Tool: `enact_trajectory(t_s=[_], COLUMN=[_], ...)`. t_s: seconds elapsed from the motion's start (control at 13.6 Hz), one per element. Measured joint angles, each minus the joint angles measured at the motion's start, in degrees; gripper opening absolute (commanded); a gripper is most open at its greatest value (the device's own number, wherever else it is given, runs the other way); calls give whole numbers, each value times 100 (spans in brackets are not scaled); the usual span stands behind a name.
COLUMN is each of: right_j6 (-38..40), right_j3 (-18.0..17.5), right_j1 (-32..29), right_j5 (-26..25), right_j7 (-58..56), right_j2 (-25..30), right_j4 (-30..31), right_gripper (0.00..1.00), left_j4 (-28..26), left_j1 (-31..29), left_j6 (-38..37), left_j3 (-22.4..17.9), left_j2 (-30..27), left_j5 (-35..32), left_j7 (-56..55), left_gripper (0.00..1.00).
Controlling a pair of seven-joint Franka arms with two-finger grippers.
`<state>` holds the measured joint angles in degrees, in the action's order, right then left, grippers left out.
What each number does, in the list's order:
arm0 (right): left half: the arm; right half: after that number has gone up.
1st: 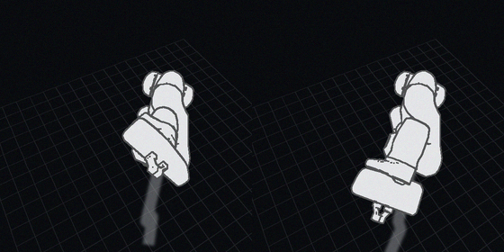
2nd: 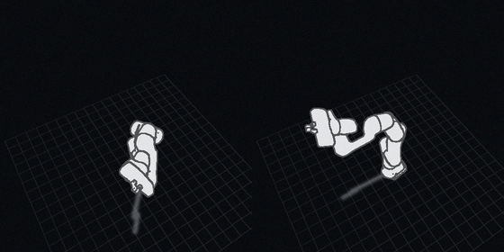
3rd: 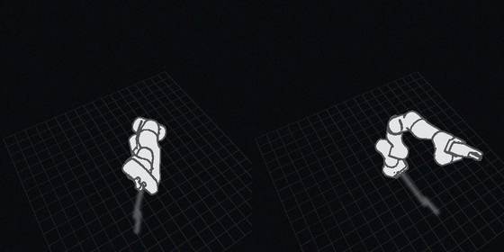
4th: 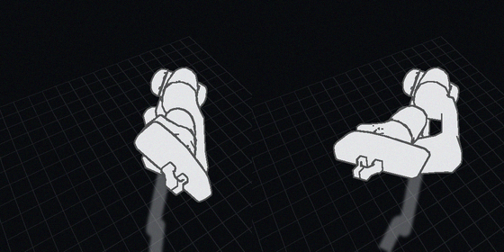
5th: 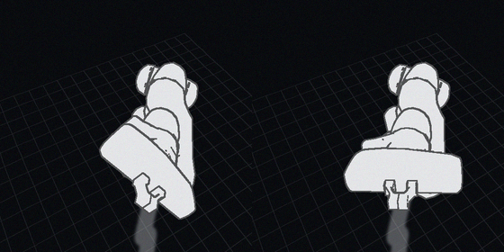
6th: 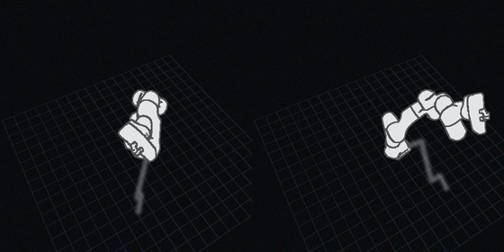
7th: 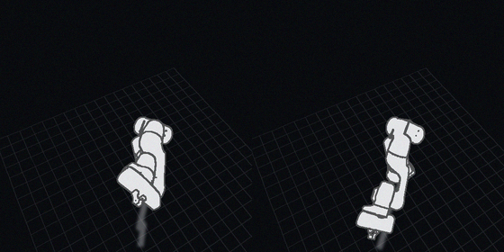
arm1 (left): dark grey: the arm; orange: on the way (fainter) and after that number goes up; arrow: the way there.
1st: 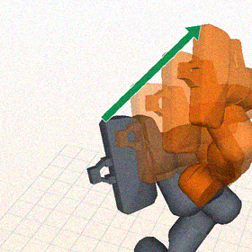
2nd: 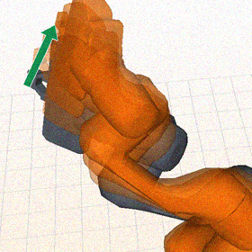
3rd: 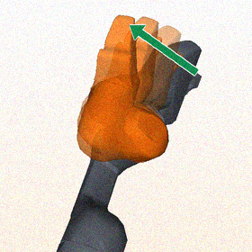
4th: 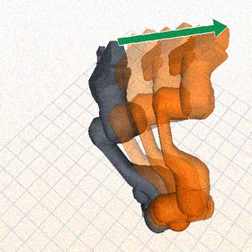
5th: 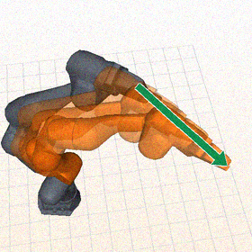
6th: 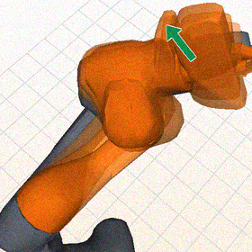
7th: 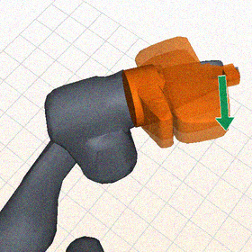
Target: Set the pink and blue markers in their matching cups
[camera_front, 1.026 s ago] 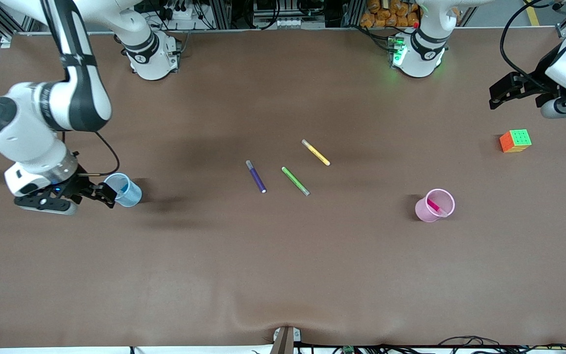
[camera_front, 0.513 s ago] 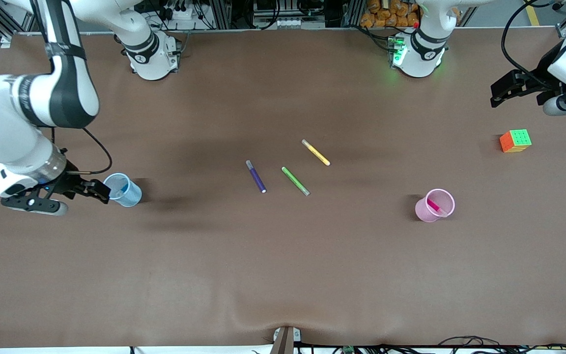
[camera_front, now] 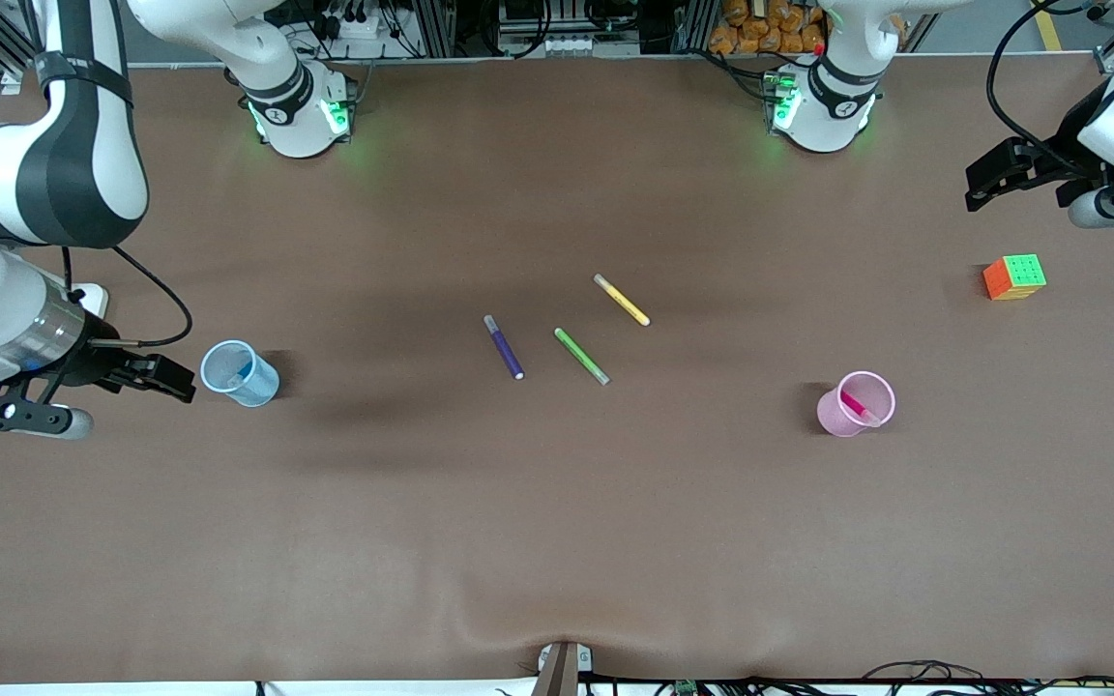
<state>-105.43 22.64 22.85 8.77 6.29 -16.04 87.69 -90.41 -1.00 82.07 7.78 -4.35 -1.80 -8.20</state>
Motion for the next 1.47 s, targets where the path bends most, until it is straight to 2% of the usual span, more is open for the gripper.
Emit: enact_trajectory(t_s=[0.07, 0.22, 0.29, 0.44, 0.51, 0.73, 0.95, 1.1, 1.32, 1.47], right_j6=[133, 256, 339, 828, 1163, 1875, 2254, 2118, 1391, 1253], right_j3=[-507, -1163, -1501, -2209, -2378, -2448, -2342, -2215, -2200, -2215], right_j1=[-474, -1137, -1437, -1898, -1959, -2009, -2197, -2252, -2256, -2233], right_j5=[0, -7, -133, -720, -859, -907, -729, -663, -653, -654], right_j7=[-14, -70, -130, -143, -142, -196, -678, -779, -774, -776], right_j2=[0, 0, -2, -3, 1, 74, 379, 804, 1733, 2089], right_j4=[-188, -429, -543, -896, -1116, -1491, -1404, -933, 460, 1028], right_gripper=[100, 100, 100, 100, 100, 100, 100, 100, 100, 100], left_j4=[0, 0, 0, 2, 2, 1, -35, -101, -142, -148], left_j1=[-1, -1, -1, -2, -1, -1, 2, 3, 14, 12], left_j6=[-1, -2, -2, -2, -3, -25, -43, -48, -48, -45], left_j3=[0, 0, 0, -1, -1, -1, 6, 8, 14, 11], left_j2=[-2, -9, -13, -32, -60, -186, -293, -343, -357, -358], left_j5=[0, 0, 0, 0, 0, 0, 0, 0, 0, 0], left_j7=[0, 0, 0, 0, 0, 0, 0, 0, 0, 0], left_gripper=[100, 100, 100, 100, 100, 100, 100, 100, 100, 100])
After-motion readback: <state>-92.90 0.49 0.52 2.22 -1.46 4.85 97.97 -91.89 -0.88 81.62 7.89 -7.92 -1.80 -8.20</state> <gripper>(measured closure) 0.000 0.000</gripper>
